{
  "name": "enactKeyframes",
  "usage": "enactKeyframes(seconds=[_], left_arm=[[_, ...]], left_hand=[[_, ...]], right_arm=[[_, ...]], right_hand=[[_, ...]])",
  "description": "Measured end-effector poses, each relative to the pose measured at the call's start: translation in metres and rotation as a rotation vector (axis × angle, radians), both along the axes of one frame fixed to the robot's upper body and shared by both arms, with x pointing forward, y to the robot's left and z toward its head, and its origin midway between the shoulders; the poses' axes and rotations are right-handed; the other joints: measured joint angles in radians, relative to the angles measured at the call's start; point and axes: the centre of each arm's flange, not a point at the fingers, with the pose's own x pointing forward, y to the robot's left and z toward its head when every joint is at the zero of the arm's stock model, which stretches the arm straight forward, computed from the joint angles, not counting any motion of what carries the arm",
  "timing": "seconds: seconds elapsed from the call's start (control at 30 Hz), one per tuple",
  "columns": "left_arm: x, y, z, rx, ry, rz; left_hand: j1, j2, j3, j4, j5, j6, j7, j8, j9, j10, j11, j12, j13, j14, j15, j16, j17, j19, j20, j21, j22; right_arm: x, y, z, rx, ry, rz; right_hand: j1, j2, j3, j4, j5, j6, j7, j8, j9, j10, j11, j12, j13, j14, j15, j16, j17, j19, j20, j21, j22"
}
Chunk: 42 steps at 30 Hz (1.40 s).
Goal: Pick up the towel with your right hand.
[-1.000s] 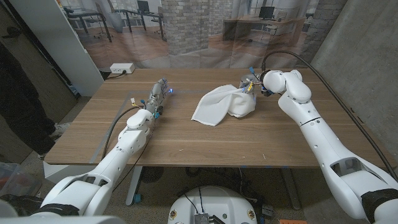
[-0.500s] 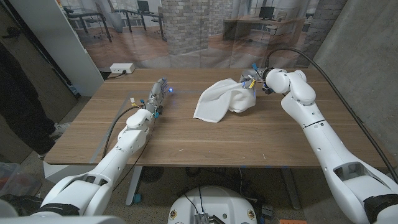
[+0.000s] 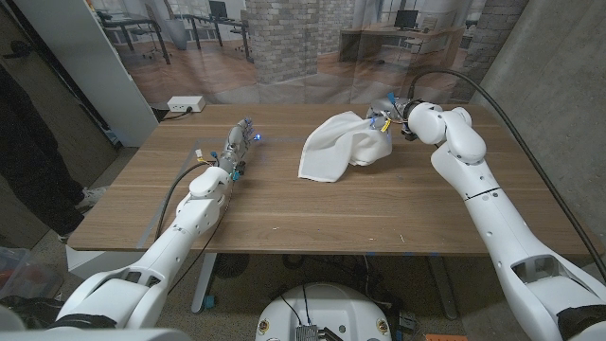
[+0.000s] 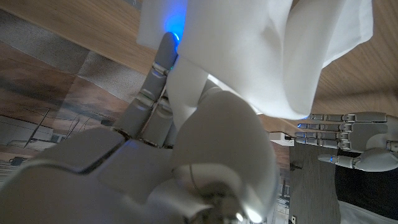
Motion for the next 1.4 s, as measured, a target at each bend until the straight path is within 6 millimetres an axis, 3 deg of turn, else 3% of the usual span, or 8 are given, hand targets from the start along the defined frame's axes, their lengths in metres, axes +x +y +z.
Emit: enactKeyframes(seconds=[1.4], left_arm=[[-0.019,0.008,-0.007,-0.011,-0.019,0.001]], left_hand=[[0.0,0.0,0.004,-0.004,0.0,0.0,0.0,0.0,0.0,0.0,0.0,0.0,-0.002,0.0,0.0,0.0,0.0,0.0,0.0,-0.008,0.0]], right_arm=[[-0.046,-0.006,0.016,0.035,-0.239,0.03]], right_hand=[[0.015,-0.006,-0.018,0.004,0.003,0.016,0.002,-0.016,0.015,0.006,-0.006,0.0,0.0,0.002,-0.002,-0.032,0.019,-0.036,0.014,0.081,0.004]])
